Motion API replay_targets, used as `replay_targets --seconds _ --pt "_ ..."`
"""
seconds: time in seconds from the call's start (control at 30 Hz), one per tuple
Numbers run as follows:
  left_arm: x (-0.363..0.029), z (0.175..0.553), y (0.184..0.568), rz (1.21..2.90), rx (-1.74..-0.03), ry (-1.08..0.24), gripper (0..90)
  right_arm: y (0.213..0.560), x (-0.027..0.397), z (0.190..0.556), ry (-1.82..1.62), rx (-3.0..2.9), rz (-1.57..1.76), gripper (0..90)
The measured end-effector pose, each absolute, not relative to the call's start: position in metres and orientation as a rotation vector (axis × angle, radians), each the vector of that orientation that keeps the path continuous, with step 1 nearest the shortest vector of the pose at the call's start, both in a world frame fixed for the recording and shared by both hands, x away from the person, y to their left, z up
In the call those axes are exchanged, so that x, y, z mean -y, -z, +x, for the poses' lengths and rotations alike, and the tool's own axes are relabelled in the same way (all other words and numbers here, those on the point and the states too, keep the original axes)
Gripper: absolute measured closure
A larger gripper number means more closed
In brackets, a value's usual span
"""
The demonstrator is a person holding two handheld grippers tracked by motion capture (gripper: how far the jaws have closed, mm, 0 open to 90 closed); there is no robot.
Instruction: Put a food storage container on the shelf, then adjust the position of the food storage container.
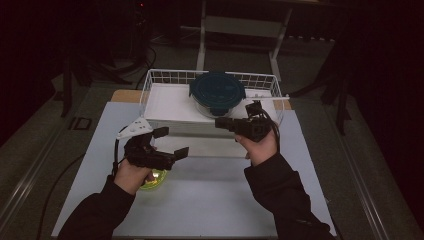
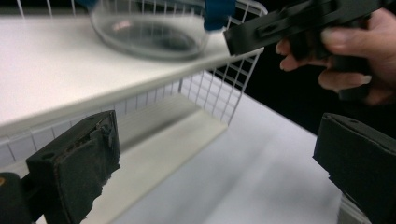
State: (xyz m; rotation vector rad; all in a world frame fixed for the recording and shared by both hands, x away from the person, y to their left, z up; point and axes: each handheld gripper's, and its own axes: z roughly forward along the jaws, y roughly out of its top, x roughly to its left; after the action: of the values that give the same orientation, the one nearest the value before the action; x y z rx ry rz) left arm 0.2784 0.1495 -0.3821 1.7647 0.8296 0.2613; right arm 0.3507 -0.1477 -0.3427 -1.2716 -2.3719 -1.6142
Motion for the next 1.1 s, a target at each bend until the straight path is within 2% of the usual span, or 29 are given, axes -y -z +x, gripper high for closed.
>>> replay_targets --seconds 0.1,0.13,0.27,0.4,0.57,0.6,0.73,0.93,1.0,1.03,1.1 --pt "-0.153 0.276 0.385 1.785 -0.827 -0.263 0.6 0.346 0.149 0.342 1.649 2.380 -1.222 41.7" --pt "-0.153 0.276 0.385 1.785 -0.827 -0.263 0.6 0.346 0.149 0.342 1.649 2.380 -1.222 41.7" --pt "-0.160 0.272 0.392 1.801 -0.798 -0.249 0.7 0.354 0.155 0.323 1.711 2.403 -1.113 21.7" --pt "-0.169 0.266 0.397 1.792 -0.777 -0.268 0.7 0.360 0.164 0.307 1.751 2.401 -1.045 18.3" --pt "-0.183 0.262 0.400 1.776 -0.790 -0.298 4.2 0.365 0.175 0.290 1.791 2.391 -0.996 18.5" --pt "-0.190 0.260 0.400 1.776 -0.791 -0.309 8.7 0.367 0.184 0.279 1.804 2.420 -0.980 18.5" --pt "-0.206 0.255 0.402 1.793 -0.785 -0.340 15.2 0.371 0.197 0.268 1.834 2.403 -0.993 18.6" --pt "-0.220 0.252 0.412 1.810 -0.810 -0.335 39.4 0.381 0.212 0.252 1.844 2.405 -1.011 18.6" --pt "-0.227 0.252 0.420 1.833 -0.826 -0.335 39.4 0.383 0.213 0.250 1.846 2.405 -1.015 18.6" --pt "-0.229 0.251 0.423 1.843 -0.840 -0.342 48.3 0.390 0.219 0.244 1.844 2.396 -1.028 18.6" --pt "-0.234 0.251 0.429 1.870 -0.852 -0.349 55.4 0.395 0.223 0.239 1.847 2.400 -1.038 18.8"
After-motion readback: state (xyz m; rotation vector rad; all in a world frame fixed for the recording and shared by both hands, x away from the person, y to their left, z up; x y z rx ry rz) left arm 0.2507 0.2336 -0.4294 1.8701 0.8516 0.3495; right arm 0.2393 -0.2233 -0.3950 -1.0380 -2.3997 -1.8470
